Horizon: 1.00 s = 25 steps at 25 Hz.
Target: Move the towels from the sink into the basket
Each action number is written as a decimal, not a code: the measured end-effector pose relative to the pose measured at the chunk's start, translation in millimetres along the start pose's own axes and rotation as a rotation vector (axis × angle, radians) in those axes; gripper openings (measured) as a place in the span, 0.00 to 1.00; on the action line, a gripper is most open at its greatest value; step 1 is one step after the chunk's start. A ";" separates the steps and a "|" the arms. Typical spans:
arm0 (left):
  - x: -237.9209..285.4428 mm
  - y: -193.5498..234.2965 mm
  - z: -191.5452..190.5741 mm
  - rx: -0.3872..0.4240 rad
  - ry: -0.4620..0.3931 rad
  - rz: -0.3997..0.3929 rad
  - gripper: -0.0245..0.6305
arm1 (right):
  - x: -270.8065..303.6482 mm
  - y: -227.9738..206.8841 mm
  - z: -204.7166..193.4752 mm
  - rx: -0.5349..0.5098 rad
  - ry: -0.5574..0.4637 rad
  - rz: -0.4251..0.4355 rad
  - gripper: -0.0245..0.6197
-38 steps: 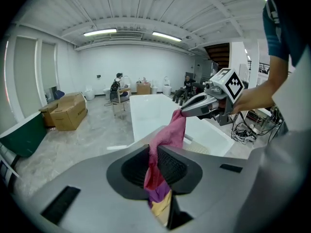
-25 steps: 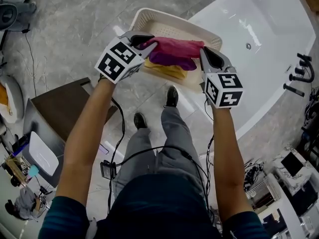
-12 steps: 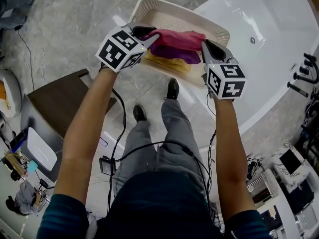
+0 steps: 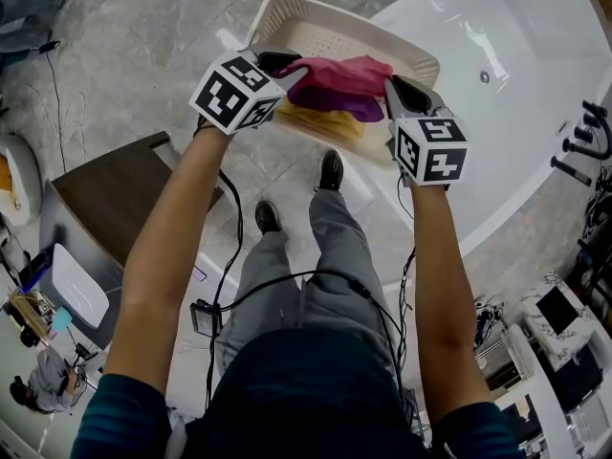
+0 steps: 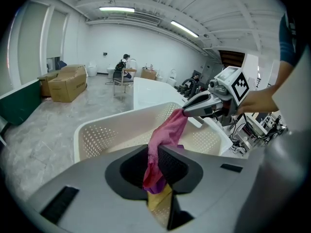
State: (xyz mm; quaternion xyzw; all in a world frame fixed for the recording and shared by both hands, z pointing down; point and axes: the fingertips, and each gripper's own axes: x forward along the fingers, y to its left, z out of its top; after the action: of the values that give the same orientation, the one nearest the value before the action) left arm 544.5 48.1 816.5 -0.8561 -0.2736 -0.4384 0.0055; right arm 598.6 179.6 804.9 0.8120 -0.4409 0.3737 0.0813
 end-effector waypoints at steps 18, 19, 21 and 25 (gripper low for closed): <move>-75.2 -31.7 46.7 0.076 -0.093 0.021 0.27 | -48.9 20.0 35.2 -0.054 0.005 -0.049 0.20; -82.9 -33.4 51.4 0.083 -0.104 0.029 0.27 | -54.7 21.1 40.4 -0.057 -0.006 -0.054 0.20; -99.4 -38.3 60.4 0.097 -0.124 0.045 0.27 | -68.3 23.6 52.1 -0.063 -0.032 -0.066 0.20; -141.2 -49.2 78.8 0.118 -0.174 0.080 0.25 | -102.4 32.6 82.0 -0.072 -0.102 -0.085 0.19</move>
State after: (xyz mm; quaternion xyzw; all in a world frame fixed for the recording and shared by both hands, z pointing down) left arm 514.4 44.1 650.3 -0.8994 -0.2639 -0.3449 0.0494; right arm 583.2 189.3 671.0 0.8445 -0.4225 0.3123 0.1037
